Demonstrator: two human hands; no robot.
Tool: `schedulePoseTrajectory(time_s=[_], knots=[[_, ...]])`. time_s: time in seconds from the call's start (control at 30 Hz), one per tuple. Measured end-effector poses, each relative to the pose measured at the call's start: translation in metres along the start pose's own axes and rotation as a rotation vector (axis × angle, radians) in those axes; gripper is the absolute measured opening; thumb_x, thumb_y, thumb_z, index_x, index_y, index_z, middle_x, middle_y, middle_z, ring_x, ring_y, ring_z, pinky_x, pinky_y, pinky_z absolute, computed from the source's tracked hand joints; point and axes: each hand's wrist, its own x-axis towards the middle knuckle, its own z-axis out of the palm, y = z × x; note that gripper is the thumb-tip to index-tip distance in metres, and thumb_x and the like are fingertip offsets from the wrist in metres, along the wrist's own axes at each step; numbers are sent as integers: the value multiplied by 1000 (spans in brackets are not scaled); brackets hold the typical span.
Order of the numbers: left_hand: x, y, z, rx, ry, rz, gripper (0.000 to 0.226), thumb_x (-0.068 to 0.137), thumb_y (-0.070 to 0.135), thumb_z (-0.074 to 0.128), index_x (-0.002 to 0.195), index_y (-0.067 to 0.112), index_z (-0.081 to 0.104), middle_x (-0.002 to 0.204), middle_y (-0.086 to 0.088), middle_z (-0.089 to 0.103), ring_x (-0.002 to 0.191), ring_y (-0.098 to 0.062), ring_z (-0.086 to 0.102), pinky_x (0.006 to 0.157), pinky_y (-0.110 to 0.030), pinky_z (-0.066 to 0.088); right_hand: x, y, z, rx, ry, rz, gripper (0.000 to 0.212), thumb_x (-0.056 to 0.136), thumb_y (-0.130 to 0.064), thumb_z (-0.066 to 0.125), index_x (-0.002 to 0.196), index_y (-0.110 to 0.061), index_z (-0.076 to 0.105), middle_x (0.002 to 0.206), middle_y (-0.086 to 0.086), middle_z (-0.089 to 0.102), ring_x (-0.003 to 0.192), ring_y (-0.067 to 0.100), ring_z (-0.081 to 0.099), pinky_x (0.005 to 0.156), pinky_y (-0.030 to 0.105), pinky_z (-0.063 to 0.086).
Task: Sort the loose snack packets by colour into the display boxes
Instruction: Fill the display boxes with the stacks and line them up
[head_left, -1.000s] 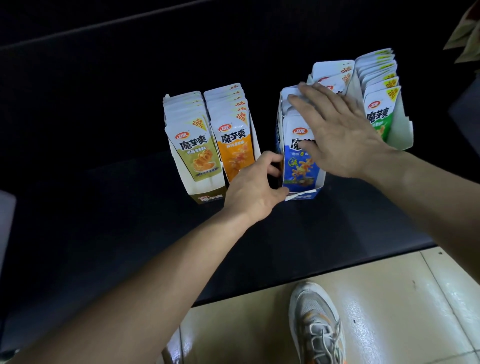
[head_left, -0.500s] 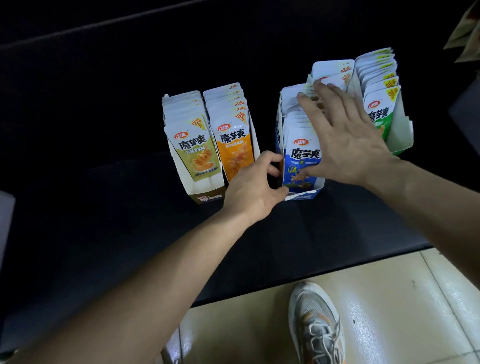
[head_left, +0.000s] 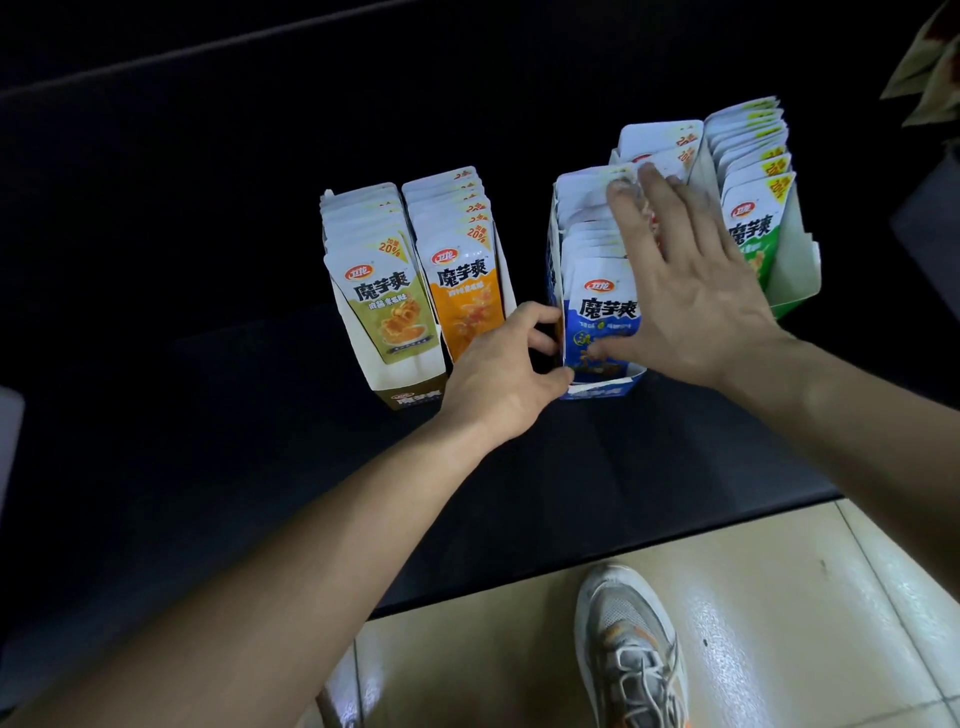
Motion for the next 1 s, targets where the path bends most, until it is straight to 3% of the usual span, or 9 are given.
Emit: schedulePoseTrajectory(time_s=[0.1,0.2,0.3,0.4,0.53,0.67,0.83,1.0], knots=[[2,-2,-4,-42,-14,-13,53,89,31,71,137,35,49,116,16,67,98,-11,66,95,-33,51,-25,-2,5,123,132,40,105,78,-54,70,155,-6,18,155,21,29,143,40,27,118,55,29],[-3,-5,-10,-96,-8,-15,50,91,27,69,138,30,52,116,15,68,111,-11,63,103,-31,47,-49,-6,12,188,209,76,74,85,-38,67,144,-3,39,139,21,43,127,40,39,107,54,40],[-12,-9,-16,-129,45,12,42,92,26,69,131,31,58,111,17,69,99,0,63,94,-26,52,-64,-15,16,271,148,129,60,86,-36,67,136,-9,47,135,15,44,118,37,49,87,49,53],[-20,-13,-25,-114,149,51,27,91,23,70,115,33,65,100,21,67,82,5,62,76,-21,53,-69,-26,18,342,42,188,63,87,-40,68,141,-19,42,142,7,35,107,37,59,76,44,53],[-29,-25,-43,9,303,79,22,89,22,70,108,32,65,101,16,62,76,-1,60,73,-26,55,-65,-38,18,381,-50,227,80,82,-50,72,147,-26,31,154,6,21,107,40,60,83,45,52],[-34,-48,-63,194,433,-4,21,87,27,70,106,30,64,102,12,52,88,-3,56,70,-14,43,-55,-54,17,379,-85,247,100,70,-61,78,146,-28,21,157,3,13,119,35,56,87,45,54],[-39,-68,-73,256,493,-100,36,83,29,74,116,32,60,125,5,42,120,-16,45,82,-25,40,-32,-61,25,412,-40,226,95,72,-38,84,145,-23,24,157,8,13,124,34,51,88,43,53],[-43,-71,-66,273,439,-52,43,82,27,77,120,29,58,136,4,32,127,-18,40,89,-22,37,-13,-56,27,417,-20,168,90,70,-24,85,142,-22,31,151,6,21,117,30,54,86,38,53]])
